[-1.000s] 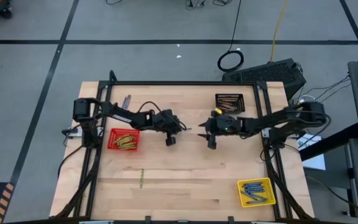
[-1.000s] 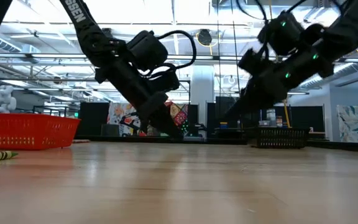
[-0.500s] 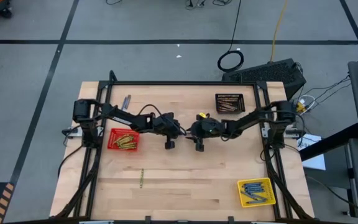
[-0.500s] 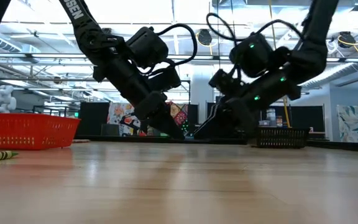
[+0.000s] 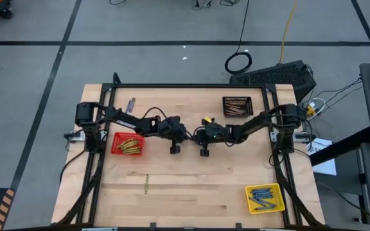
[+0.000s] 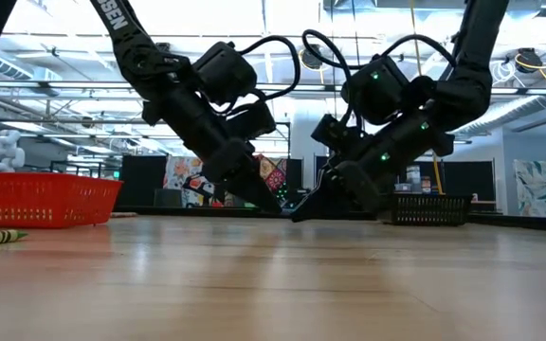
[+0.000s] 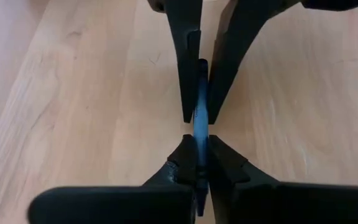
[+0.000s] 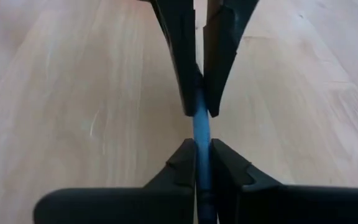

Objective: Sort crayons
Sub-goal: Put the right blue crayon into the yellow bin

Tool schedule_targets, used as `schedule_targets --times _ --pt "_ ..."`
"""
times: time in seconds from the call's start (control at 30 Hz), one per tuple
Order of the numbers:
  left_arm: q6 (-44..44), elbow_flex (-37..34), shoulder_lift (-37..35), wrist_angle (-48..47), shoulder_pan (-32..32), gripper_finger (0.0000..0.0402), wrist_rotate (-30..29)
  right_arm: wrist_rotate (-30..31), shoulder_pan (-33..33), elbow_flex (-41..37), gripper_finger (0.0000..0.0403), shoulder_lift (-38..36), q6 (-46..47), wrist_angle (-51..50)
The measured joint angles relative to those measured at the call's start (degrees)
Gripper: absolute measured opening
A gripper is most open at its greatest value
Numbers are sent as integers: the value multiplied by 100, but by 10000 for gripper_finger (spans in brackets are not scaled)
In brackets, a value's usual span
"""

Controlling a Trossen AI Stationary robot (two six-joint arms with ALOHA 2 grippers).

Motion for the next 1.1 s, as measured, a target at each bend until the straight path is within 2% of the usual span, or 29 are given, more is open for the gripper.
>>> schedule_targets --times 0.1,0.23,0.4,0.53,0.67,0.77,0.83,0.93,1.0,1.1 --pt "22 9 -44 -152 53 42 268 241 25 6 12 -95 83 -235" --pt "-13 9 -428 -946 178 107 399 461 106 -4 5 -589 165 -1262" --pt "24 3 -1003 -1760 353 178 146 1030 546 -4 4 -1622 450 -3054" --pt "185 -158 -1288 -1634 423 199 -10 1266 1124 -4 3 -2685 880 -4436" --pt "283 -563 -1486 -655 442 200 -41 933 1882 39 3 -3720 1550 -5666" --pt "160 -971 -1515 249 437 200 -46 808 2609 439 3 -4131 2727 -6941" --pt "108 -1212 -1525 843 424 200 -51 648 3127 872 3 -4158 3710 -8031" --pt "-15 -1491 -1521 1470 424 200 -53 -142 3824 1485 3 -4032 5217 -9102" --pt "-17 -1590 -1521 1769 424 200 -65 -640 4254 1691 3 -3960 6129 -9406" --pt "-16 -1620 -1523 1962 424 200 -103 -1277 4881 1699 3 -3870 7199 -9322"
